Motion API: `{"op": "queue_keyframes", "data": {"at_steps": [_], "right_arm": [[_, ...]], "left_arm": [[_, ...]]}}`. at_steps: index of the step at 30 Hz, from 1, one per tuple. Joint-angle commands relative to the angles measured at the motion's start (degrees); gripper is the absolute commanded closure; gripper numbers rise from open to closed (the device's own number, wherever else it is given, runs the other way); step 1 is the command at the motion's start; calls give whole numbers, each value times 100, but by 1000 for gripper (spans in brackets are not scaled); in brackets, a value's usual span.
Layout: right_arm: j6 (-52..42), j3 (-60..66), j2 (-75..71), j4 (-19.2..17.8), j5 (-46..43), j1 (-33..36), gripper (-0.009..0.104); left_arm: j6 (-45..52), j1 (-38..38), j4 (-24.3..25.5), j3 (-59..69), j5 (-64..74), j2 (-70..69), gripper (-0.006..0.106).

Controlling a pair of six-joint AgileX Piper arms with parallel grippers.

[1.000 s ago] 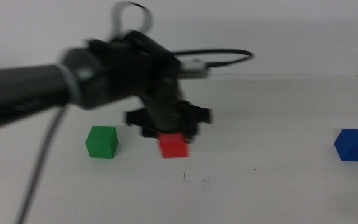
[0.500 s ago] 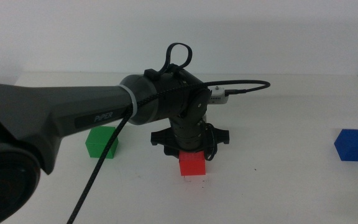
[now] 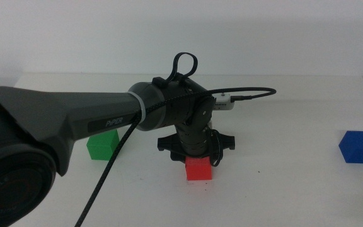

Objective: Stack red cubes first, then green, then blue cubes in a specific spot.

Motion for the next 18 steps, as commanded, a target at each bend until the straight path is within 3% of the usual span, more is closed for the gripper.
{"op": "queue_keyframes", "data": {"at_steps": [1,6,11,14,18], "right_arm": [[-46,20,-24,-71,-60,-42,12],[-46,20,-24,-71,-60,-42,12],[-46,20,-24,-71,-60,-42,12],[-46,20,-24,-71,-60,-42,12],[-46,20,-24,-71,-60,-42,12]], "left_arm": [[13,-25,-111,-38,-56,29,92],[27,-25,-294,-38,-17,29,56],[664,-13,-440,-161,136,-123,10],[1075,12,-313,-371,441,-601,7],[1046,275,453,-422,1199,-1418,7]]}}
